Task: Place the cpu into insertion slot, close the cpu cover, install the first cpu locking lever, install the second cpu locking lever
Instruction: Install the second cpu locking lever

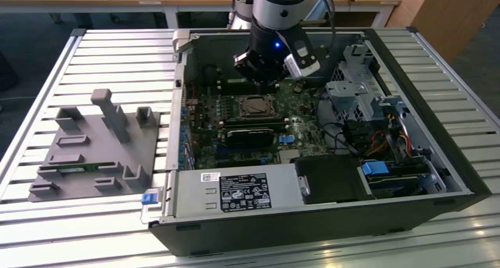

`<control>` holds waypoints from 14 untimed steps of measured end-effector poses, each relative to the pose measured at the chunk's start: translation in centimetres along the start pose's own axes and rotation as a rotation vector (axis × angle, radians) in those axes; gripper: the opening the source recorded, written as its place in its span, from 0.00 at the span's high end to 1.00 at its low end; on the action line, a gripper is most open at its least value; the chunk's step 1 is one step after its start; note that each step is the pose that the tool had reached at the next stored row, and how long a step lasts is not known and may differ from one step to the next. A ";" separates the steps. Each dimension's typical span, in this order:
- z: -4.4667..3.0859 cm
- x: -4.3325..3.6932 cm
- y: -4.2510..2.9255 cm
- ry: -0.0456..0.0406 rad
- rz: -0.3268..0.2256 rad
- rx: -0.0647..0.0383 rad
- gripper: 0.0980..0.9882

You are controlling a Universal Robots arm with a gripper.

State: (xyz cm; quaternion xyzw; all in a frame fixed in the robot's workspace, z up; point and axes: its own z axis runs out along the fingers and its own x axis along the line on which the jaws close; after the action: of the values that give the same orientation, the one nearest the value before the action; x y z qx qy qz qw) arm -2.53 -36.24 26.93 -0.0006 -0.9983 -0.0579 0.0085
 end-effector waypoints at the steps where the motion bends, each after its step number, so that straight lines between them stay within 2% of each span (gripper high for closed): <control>1: 0.01 0.00 -0.13 -0.0001 0.000 0.000 0.99; 11: 1.04 -0.02 -0.35 0.0002 0.000 0.000 0.99; 14: 1.17 -0.02 -0.75 0.0002 0.000 0.000 0.99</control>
State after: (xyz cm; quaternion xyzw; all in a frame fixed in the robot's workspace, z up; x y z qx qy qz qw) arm -2.53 -36.85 25.68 -0.0006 -0.9983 -0.0579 0.0086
